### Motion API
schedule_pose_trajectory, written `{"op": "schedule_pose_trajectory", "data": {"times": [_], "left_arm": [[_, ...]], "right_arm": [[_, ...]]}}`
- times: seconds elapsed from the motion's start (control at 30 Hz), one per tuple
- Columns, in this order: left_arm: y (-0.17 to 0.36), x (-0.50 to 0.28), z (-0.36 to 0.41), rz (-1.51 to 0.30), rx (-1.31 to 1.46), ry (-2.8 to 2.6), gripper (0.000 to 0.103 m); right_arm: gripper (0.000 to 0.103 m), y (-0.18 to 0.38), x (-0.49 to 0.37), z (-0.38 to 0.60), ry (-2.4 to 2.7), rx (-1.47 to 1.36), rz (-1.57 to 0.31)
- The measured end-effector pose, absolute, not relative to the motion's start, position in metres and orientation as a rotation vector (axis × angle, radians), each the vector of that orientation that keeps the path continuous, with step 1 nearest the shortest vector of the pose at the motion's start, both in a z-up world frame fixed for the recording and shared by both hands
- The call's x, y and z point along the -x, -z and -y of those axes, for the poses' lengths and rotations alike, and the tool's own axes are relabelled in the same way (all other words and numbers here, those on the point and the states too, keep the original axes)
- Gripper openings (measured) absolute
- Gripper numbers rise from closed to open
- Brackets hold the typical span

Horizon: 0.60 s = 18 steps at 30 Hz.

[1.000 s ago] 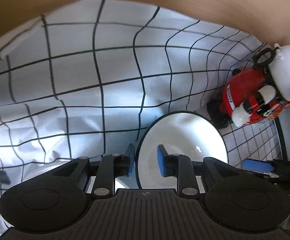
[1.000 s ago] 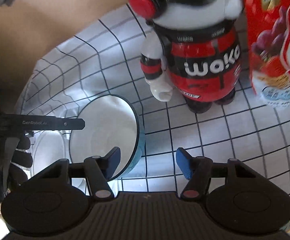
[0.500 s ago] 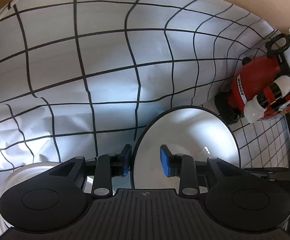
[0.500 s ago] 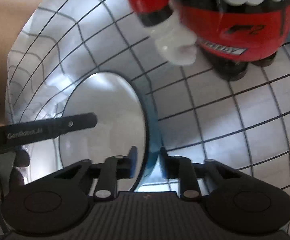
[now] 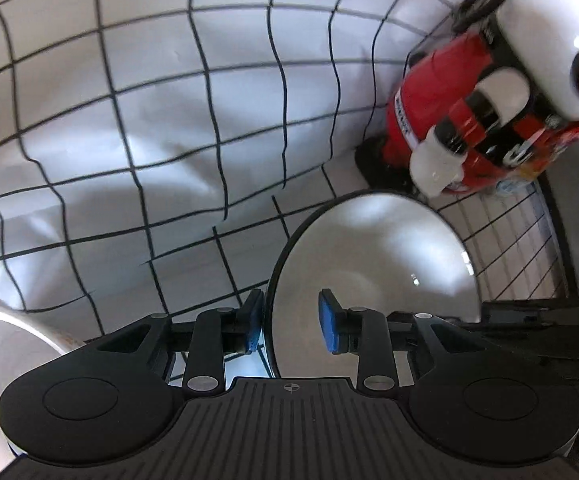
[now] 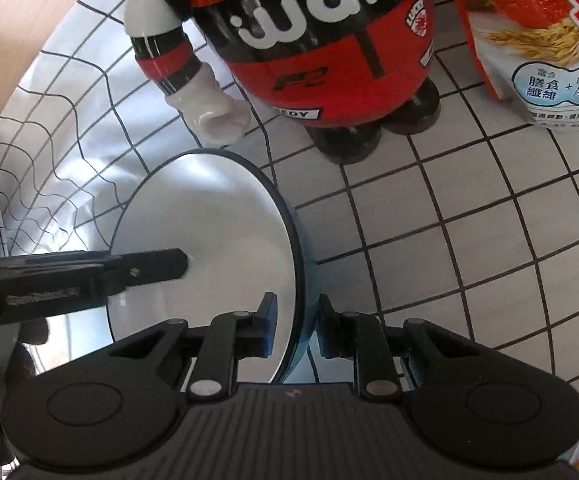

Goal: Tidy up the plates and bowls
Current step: 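Grasp the blue bowl rim with the left tool while the right tool grips it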

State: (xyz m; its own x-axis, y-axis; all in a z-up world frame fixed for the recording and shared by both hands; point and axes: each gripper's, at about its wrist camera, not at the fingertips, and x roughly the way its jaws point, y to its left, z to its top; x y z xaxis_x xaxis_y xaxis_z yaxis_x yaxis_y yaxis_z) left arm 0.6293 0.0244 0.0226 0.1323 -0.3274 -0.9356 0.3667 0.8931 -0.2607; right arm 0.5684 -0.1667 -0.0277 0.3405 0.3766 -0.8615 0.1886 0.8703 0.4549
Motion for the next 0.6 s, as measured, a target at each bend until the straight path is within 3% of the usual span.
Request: {"op": "schedule_pose_trajectory", "data": {"times": [0.23, 0.37, 0.6], "left_arm": [[-0.007, -0.629, -0.017, -1.388, -0.073, 0.482, 0.028], [-0.002, -0.628, -0.013, -1.396, -0.079, 0.481, 0.033], [0.000, -0.627, -0.008, -1.388, -0.062, 0.455, 0.034]], "right_arm": [[0.021, 0.026, -0.571, 0.161, -0.119, -0.487, -1.209], [0.022, 0.030, -0.574, 0.162, -0.123, -0.497, -1.220], [0.032, 0.030, -0.574, 0.155, -0.130, -0.483, -1.210]]}}
